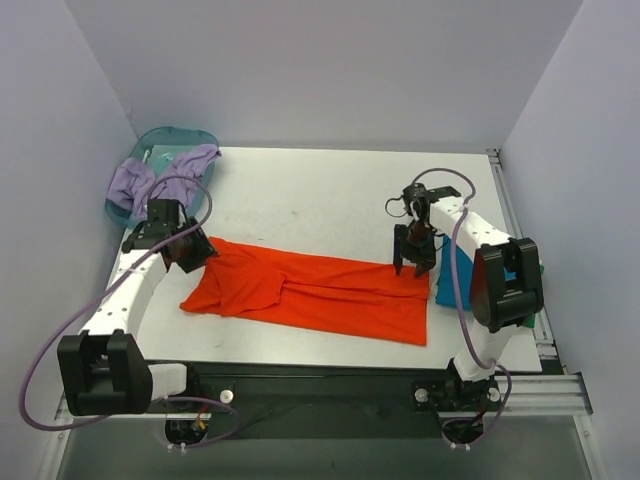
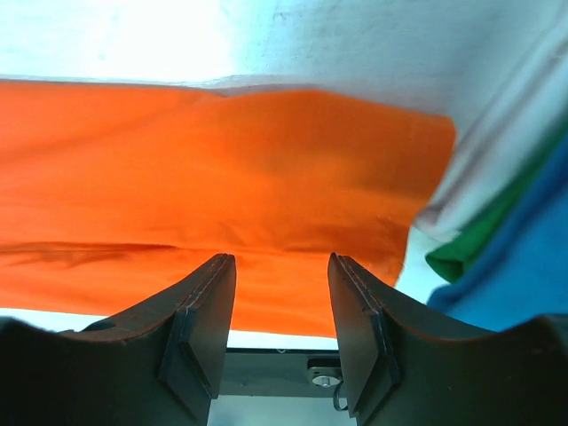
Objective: Fold and stack the t-shirts
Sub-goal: Fold the other side of the tshirt into a rectangle
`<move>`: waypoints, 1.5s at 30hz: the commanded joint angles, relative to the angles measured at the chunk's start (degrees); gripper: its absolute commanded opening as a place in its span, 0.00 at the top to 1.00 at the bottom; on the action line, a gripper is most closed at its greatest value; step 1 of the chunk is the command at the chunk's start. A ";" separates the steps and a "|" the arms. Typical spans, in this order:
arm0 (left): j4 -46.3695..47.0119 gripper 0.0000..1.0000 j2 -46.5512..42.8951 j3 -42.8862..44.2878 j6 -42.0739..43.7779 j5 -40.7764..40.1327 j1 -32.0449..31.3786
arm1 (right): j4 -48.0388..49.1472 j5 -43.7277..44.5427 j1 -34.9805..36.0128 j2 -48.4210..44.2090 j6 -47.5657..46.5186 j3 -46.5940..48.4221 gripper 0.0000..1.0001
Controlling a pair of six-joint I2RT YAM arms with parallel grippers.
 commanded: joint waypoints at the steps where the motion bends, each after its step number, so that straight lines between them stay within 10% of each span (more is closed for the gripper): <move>1: 9.60 0.48 4.70 3.52 2.09 0.02 2.29 | -1.18 -1.21 0.46 2.10 -0.90 -2.07 0.54; 28: 21.64 0.48 30.20 12.14 6.31 -4.48 2.38 | -1.61 0.19 -1.04 10.89 -1.87 -0.76 0.56; 36: 18.93 0.86 30.65 12.49 5.25 -5.34 2.38 | -2.14 0.90 -1.39 11.60 -1.69 -0.94 0.57; 45: 14.45 0.94 29.24 12.67 6.57 -10.70 2.38 | -3.63 2.65 -2.09 12.83 -0.64 -0.94 0.58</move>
